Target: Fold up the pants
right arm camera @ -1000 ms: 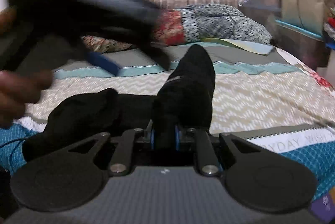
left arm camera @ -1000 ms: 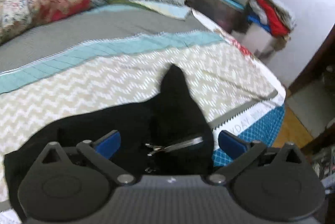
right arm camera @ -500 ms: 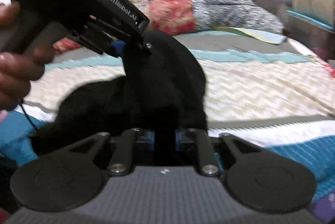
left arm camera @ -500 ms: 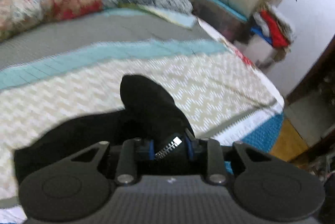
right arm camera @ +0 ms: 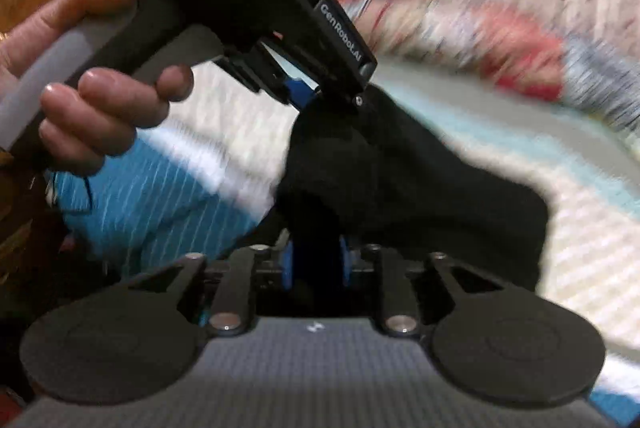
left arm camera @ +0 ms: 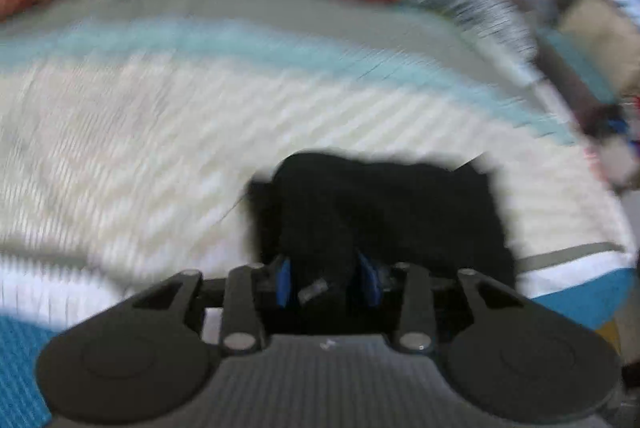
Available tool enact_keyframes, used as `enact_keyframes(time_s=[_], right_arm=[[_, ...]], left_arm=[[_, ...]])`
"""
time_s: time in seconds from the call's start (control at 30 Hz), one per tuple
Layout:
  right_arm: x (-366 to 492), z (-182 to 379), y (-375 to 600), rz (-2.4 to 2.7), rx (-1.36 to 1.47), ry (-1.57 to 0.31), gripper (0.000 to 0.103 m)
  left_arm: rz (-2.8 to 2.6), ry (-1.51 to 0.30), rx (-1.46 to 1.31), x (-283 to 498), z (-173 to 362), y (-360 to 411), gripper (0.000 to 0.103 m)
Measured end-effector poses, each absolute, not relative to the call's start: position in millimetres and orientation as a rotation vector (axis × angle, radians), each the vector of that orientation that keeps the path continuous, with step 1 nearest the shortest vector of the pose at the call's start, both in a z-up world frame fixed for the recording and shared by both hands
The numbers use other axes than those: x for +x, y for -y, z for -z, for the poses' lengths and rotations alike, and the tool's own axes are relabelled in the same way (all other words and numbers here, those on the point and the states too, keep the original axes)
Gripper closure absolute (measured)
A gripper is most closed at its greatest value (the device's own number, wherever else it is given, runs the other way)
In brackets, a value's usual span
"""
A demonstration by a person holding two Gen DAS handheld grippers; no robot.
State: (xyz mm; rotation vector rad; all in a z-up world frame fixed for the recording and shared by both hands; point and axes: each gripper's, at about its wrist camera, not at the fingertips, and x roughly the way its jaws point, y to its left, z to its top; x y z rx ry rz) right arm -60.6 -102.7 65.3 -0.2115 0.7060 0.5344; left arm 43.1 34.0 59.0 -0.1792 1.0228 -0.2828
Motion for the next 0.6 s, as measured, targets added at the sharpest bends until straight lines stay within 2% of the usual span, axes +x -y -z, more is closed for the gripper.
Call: enact_keyframes(time_s=[0.07,0.1,0.13,0.17,0.2,0.23,0.37,0.4,0.43,0.47,0.6], right_arm=[[-58.9,-68.8,109.0,-0.545,-0.185,-0.721,0.067],[-59.9,-77.4,115.1,-0.566,-0.153,-0.724,0.063],[-62.5,-84.8,121.2,-0.586,-0.121,-0.719,0.05],[-69.7,-92.6,127.0,-0.604,-0.083,-0.702,0.043],[-79.7,-97.3,130.5,-0.61,-0.055,-0.686,0.042],[-83.2,-105.6,141.4,-0.602,-0.022,-0.676,0.042],[-101.6,-122.2,172.0,-0.527,0.121,-0.645,0.044],[-99.8,-122.2,180.5,-0.499,0.151,-0.646,0.046],[-97.5,-121.3,186.6,-0.468,0.171,-0.652,0.053],[-95.5,-117.0,190.2,-0.435,0.179,-0.672,0.059],[-74.2,-66.0,186.9,-0.311,0.075,-0.86,0.062]], left_arm=[[0.248,-1.058,-0.221,43.8,-40.2,-40.4,0.052],[0.244,-1.042,-0.236,41.1,-39.9,-41.7,0.046],[0.25,-1.028,-0.239,38.7,-42.4,-41.7,0.04],[0.26,-1.013,-0.245,36.7,-46.6,-42.0,0.035],[0.269,-1.001,-0.254,33.9,-49.9,-42.8,0.022],[0.279,-0.988,-0.264,29.0,-52.4,-44.9,0.019],[0.328,-0.972,-0.232,4.9,-57.0,-40.2,0.018],[0.329,-0.974,-0.211,-0.1,-55.9,-37.0,0.019],[0.324,-0.975,-0.187,-6.9,-53.9,-34.4,0.021],[0.311,-0.978,-0.157,-12.4,-51.1,-32.1,0.022],[0.287,-1.018,-0.162,-25.7,-29.0,-36.8,0.019]])
